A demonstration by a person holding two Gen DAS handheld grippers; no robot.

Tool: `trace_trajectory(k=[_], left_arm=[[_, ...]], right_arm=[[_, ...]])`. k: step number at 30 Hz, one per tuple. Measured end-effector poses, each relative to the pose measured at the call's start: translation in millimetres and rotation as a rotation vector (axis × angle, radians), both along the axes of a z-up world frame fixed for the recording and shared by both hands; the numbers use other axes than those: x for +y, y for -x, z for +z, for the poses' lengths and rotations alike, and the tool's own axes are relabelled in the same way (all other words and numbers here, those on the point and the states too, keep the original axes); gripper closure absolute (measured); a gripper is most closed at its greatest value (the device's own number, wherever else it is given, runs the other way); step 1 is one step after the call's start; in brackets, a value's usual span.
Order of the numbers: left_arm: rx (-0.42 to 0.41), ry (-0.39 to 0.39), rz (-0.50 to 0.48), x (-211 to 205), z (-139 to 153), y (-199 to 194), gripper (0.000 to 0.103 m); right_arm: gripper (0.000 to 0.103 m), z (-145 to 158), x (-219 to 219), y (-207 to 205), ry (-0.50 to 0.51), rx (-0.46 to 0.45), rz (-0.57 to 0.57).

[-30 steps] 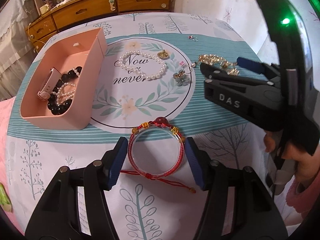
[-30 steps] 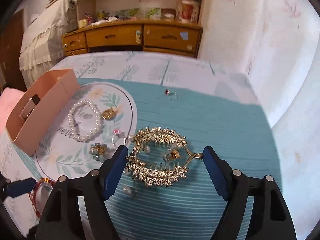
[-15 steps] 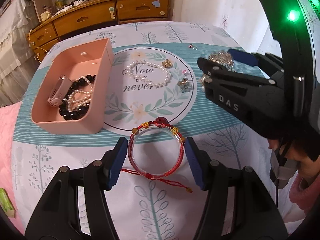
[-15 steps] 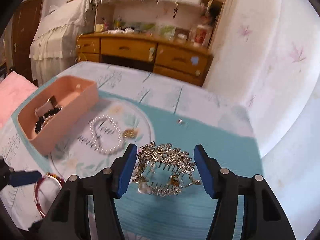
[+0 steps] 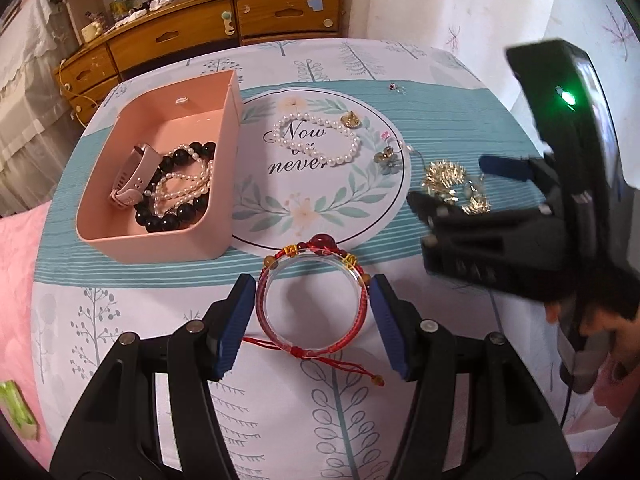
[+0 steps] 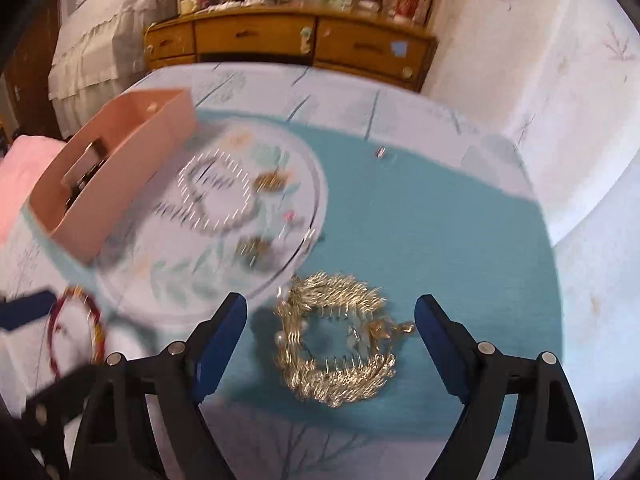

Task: Organize jewelry
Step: 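Grasp the gold hair comb with right tool while left tool holds red bracelet, then lift the gold comb with right tool while left tool holds red bracelet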

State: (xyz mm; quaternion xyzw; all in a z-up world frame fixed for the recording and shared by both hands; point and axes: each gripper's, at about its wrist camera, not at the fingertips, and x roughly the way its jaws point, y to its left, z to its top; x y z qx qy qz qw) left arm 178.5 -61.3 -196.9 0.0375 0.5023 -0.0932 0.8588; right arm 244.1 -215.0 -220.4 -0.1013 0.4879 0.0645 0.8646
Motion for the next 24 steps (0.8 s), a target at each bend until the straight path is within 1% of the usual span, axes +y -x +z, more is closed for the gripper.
trace_trajectory(k=[2, 7, 9, 10, 11, 12, 14, 16, 19, 20, 21, 22, 24], left_arm=[[0.002, -0.004, 0.0, 0, -1, -1, 0.047], [0.017, 0.0, 0.006, 1, -4, -5, 0.047], [0.019, 0.001, 0.004, 1, -4, -6, 0.047], [0.02, 0.001, 0.003, 0, -5, -6, 0.047], [0.021, 0.001, 0.002, 0, -5, -6, 0.047], [0.021, 0.001, 0.001, 0, -5, -6, 0.047], [0.021, -0.001, -0.003, -1, -5, -7, 0.047], [0.019, -0.002, -0.004, -1, -4, -7, 0.047], [0.021, 0.001, -0.003, -1, -5, -8, 0.047], [0.022, 0.001, -0.002, -1, -5, -8, 0.047], [0.022, 0.0, -0.002, -1, -5, -8, 0.047], [0.022, 0.0, -0.003, -1, -5, -8, 0.047], [0.021, 0.0, -0.004, -1, -4, -8, 0.047]], right_arm=[[0.016, -3, -3, 7, -0.032, 0.024, -0.006], [0.017, 5, -16, 21, -0.115, -0.014, -0.063], [0.025, 10, -19, 21, -0.11, -0.033, -0.081], [0.038, 11, -20, 20, -0.103, -0.028, -0.083], [0.048, 9, -21, 18, -0.094, -0.009, -0.086], [0.054, 7, -23, 17, -0.1, 0.011, -0.089], [0.062, 4, -25, 15, -0.107, 0.031, -0.099], [0.063, 4, -26, 15, -0.098, 0.029, -0.107], [0.064, 3, -28, 15, -0.11, 0.032, -0.118], [0.067, 3, -29, 15, -0.119, 0.029, -0.123], [0.077, 4, -30, 15, -0.134, 0.029, -0.126], [0.079, 3, -31, 15, -0.136, 0.031, -0.133], [0.079, 3, -32, 16, -0.144, 0.032, -0.136]])
